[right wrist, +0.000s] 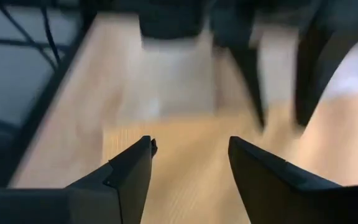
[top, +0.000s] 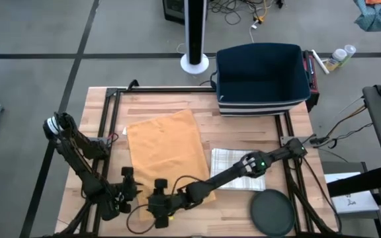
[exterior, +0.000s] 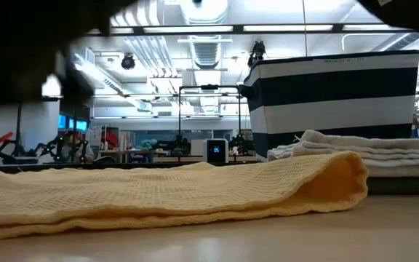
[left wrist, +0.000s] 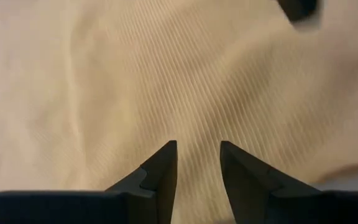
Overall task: Fold kitchen towel into neat rectangle
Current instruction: Fold the orange towel
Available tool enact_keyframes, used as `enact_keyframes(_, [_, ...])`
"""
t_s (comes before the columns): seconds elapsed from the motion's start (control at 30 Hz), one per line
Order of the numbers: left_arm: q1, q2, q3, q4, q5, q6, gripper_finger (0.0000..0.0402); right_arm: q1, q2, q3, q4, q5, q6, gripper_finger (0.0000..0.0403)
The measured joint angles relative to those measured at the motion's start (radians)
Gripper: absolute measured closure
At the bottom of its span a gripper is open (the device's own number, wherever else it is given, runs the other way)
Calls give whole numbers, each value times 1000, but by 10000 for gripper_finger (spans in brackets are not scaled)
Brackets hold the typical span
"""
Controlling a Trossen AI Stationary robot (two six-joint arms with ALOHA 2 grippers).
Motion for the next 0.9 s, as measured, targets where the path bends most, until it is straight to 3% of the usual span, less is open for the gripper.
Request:
enact_keyframes(0.17, [2,-79,-16,9,-92,43,288,-38,-41,-1,-114,12,-65,203])
enact_keyframes(0.43, [3,-121,-65,77,-60,6,288,-66,-32,-56,-133,9,-57,204])
enact_keyframes(0.57, [3,-120,-75,88,-48,-46,288,-64,-31,-92,-167,5,56,209])
enact_keyframes(0.7, [9,-121,-75,93,-42,-51,288,-61,-54,-93,-316,8,102,215])
enact_keyframes(0.9, [104,-135,-77,84,32,15,288,-56,-200,-86,-604,12,113,232])
